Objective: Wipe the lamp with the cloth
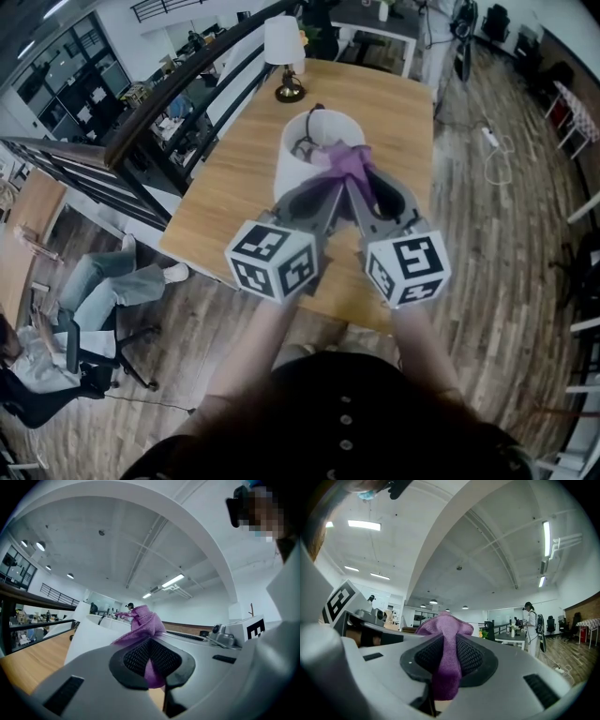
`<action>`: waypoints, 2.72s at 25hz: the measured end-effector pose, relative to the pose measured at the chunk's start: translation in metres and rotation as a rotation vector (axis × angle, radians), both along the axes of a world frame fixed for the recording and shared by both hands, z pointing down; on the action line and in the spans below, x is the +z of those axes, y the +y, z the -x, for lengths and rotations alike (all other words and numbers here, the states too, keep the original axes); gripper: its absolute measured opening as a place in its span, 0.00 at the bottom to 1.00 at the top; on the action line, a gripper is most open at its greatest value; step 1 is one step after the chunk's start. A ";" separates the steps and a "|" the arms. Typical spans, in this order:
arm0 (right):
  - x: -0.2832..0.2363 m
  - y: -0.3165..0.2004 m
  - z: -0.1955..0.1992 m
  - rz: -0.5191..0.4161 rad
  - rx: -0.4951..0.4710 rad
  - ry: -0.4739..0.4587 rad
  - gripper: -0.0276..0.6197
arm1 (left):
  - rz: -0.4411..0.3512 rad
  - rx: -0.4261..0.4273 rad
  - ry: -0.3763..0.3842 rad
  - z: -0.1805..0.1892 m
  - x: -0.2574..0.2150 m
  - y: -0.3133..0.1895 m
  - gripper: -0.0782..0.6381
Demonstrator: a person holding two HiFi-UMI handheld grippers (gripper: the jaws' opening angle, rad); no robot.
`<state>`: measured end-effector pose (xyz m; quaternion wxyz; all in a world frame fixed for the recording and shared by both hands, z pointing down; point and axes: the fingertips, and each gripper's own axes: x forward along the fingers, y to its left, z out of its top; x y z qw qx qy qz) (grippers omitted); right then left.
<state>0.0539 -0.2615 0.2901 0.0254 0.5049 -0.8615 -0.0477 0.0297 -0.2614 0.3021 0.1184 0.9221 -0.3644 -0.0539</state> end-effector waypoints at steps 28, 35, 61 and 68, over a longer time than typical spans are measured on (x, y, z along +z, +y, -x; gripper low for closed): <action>0.046 0.013 0.000 0.124 -0.013 -0.013 0.18 | 0.112 0.001 -0.027 0.000 0.045 0.017 0.12; 0.060 0.012 -0.001 0.158 -0.010 -0.017 0.18 | 0.145 0.005 -0.036 -0.001 0.059 0.016 0.12; 0.105 0.020 -0.005 0.263 0.008 -0.009 0.18 | 0.263 0.036 -0.052 -0.006 0.107 0.025 0.12; 0.124 0.024 -0.005 0.304 0.009 -0.011 0.18 | 0.304 0.038 -0.060 -0.006 0.125 0.030 0.12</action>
